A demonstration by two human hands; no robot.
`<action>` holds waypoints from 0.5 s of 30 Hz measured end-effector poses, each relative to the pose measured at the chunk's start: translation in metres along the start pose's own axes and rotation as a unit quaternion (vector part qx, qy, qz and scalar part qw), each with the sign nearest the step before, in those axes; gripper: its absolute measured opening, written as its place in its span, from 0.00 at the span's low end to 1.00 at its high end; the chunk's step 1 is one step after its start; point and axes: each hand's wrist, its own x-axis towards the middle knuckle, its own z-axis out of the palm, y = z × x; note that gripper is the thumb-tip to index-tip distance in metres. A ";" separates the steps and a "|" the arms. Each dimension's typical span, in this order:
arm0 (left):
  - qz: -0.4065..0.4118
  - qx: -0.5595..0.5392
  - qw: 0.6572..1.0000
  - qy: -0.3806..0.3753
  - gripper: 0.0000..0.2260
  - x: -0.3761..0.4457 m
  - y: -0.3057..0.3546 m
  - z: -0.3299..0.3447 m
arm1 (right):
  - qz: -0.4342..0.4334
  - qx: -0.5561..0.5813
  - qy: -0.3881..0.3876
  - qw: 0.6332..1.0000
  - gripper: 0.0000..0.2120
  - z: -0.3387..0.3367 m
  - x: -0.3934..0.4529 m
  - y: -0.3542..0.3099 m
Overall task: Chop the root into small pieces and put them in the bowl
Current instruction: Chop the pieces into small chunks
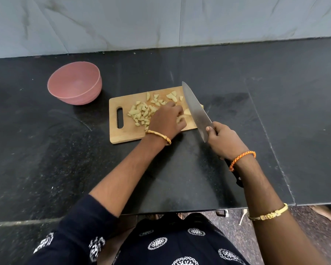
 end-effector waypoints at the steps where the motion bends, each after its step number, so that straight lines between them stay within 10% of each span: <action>1: 0.001 0.006 1.000 -0.001 0.09 0.004 -0.004 0.003 | -0.004 -0.001 0.002 1.000 0.13 0.002 -0.001 0.000; 15: -0.085 -0.125 0.986 0.070 0.08 0.003 -0.001 0.017 | -0.045 -0.075 0.046 0.995 0.09 0.023 -0.004 0.003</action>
